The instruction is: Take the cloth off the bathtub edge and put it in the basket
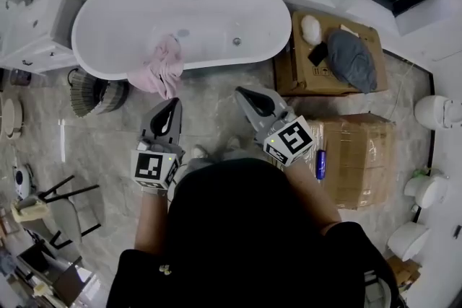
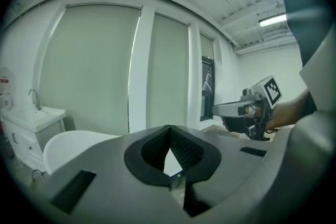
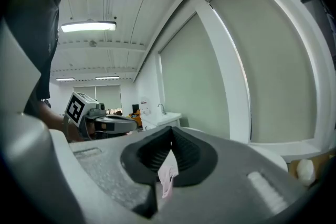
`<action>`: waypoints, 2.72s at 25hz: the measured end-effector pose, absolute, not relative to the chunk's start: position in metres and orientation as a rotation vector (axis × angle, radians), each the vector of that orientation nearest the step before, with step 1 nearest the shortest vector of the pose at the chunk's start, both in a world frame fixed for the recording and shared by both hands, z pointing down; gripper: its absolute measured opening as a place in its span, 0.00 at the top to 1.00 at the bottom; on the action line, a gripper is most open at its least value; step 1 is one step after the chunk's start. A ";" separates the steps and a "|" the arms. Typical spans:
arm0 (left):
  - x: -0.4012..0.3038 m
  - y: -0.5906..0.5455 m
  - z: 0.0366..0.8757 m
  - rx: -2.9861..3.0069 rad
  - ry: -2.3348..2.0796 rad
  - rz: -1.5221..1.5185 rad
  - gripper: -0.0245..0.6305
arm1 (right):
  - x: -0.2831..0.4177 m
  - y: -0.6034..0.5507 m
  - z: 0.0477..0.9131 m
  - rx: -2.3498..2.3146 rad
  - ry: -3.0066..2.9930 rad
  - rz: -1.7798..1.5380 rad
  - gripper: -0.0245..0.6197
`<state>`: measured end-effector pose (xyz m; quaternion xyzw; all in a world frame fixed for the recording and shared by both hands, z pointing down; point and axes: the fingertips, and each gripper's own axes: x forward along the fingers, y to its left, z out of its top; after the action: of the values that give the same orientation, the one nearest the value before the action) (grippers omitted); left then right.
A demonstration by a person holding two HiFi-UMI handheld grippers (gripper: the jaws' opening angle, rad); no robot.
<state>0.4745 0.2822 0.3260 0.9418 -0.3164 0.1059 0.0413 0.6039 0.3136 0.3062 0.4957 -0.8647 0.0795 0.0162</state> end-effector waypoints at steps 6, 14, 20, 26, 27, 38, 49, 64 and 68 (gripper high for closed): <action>0.493 0.276 0.343 2.801 -1.060 0.397 0.94 | 0.636 0.299 0.324 1.485 -2.731 0.316 0.97; 0.473 0.239 0.365 2.711 -1.126 0.435 0.94 | 0.630 0.256 0.339 1.444 -2.727 0.377 0.97; 0.431 0.177 0.374 2.700 -1.142 0.420 0.94 | 0.588 0.192 0.347 1.403 -2.713 0.396 0.97; 0.364 0.097 0.379 2.659 -1.154 0.382 0.94 | 0.520 0.114 0.349 1.363 -2.703 0.404 0.97; 0.353 0.085 0.380 2.663 -1.154 0.382 0.94 | 0.509 0.102 0.350 1.360 -2.701 0.404 0.97; 0.254 0.001 0.406 2.602 -1.176 0.423 0.94 | 0.411 0.007 0.369 1.276 -2.674 0.423 0.97; 0.213 0.003 0.447 2.405 -1.284 0.465 0.94 | 0.375 -0.028 0.432 1.042 -2.591 0.520 0.97; 0.184 0.033 0.477 2.042 -1.590 0.510 0.94 | 0.324 -0.057 0.609 0.499 -2.370 0.631 0.62; 0.173 0.046 0.485 1.933 -1.665 0.506 0.94 | 0.304 -0.058 0.663 0.385 -2.273 0.638 0.42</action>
<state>0.1732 0.0460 0.4852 0.7163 -0.6169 0.1874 0.2670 0.3037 -0.0578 0.6628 0.1496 -0.8843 0.2482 0.3660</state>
